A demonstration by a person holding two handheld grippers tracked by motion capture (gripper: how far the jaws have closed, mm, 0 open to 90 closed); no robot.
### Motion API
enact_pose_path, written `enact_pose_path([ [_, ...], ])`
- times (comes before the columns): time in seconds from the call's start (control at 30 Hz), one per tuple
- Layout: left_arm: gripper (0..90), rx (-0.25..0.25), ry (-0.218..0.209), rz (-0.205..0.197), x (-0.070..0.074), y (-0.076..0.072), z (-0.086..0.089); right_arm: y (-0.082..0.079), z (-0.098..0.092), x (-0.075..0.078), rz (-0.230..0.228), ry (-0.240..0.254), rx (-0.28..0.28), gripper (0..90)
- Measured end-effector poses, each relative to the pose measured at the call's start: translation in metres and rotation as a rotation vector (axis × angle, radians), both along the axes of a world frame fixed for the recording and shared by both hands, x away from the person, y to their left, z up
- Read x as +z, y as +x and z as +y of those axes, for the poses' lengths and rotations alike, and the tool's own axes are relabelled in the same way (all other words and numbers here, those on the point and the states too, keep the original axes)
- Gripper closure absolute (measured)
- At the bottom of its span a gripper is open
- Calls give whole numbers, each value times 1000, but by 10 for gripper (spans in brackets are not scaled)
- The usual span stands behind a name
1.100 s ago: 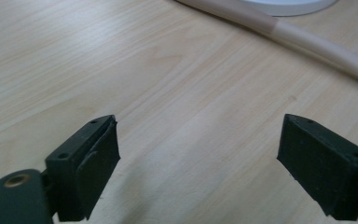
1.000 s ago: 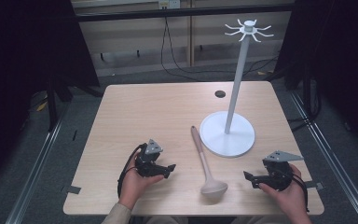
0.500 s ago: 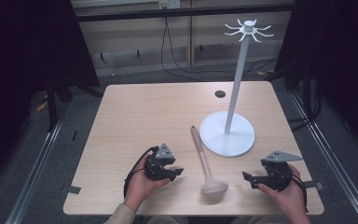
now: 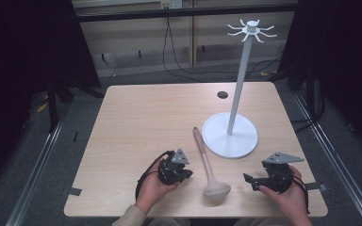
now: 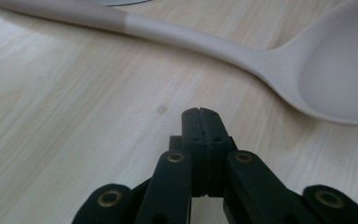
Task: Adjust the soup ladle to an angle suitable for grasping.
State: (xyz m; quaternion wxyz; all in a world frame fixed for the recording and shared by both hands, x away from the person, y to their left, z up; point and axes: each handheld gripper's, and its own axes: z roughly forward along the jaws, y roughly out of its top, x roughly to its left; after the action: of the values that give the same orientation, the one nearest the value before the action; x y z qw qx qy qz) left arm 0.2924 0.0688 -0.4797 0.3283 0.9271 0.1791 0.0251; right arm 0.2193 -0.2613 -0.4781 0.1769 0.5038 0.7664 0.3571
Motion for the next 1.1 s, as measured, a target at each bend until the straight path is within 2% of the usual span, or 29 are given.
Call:
enact_pose_path([
  [0.17,900,-9,1,8,-7,0,-16,0,-1,0,-2,6,1,119],
  [0.2,900,-35,19,1,-8,-1,-22,0,-1,1,-5,4,0,119],
  [0.23,900,-35,19,1,-8,-1,-22,0,-1,1,-5,4,0,119],
  [0.33,900,-47,10,-2,-8,-3,-29,-1,-2,1,-4,5,0,119],
  [0.37,900,-39,-5,6,-9,-5,-32,-1,-3,1,-8,6,-1,119],
  [0.4,900,-57,-5,3,-9,-6,-36,-1,-3,1,-7,8,-1,119],
  [0.47,900,-60,-4,1,-9,-8,-43,-1,-3,2,-12,8,1,119],
  [0.6,900,-50,-24,-4,-8,-9,-49,-2,-4,4,-16,14,-7,119],
  [0.7,900,-44,-8,6,-7,-10,-52,-2,-7,4,-20,16,-16,119],
  [0.73,900,-61,9,10,-7,-9,-51,-2,-7,4,-20,16,-16,119],
  [0.83,900,-46,-13,8,-8,-11,-55,-2,-7,3,-15,18,-21,119],
  [0.93,900,-65,5,-1,-7,-11,-58,-2,-7,4,-16,20,-20,119],
  [1.0,900,-52,-16,-2,-8,-13,-63,-2,-8,5,-23,19,-23,119],
  [1.03,900,-71,1,-6,-7,-12,-64,-2,-9,5,-23,18,-23,119],
  [1.07,900,-71,1,-6,-7,-12,-64,-1,-9,5,-24,17,-25,119],
  [1.1,900,-62,-19,-7,-8,-14,-68,-1,-9,5,-23,18,-26,119],
])
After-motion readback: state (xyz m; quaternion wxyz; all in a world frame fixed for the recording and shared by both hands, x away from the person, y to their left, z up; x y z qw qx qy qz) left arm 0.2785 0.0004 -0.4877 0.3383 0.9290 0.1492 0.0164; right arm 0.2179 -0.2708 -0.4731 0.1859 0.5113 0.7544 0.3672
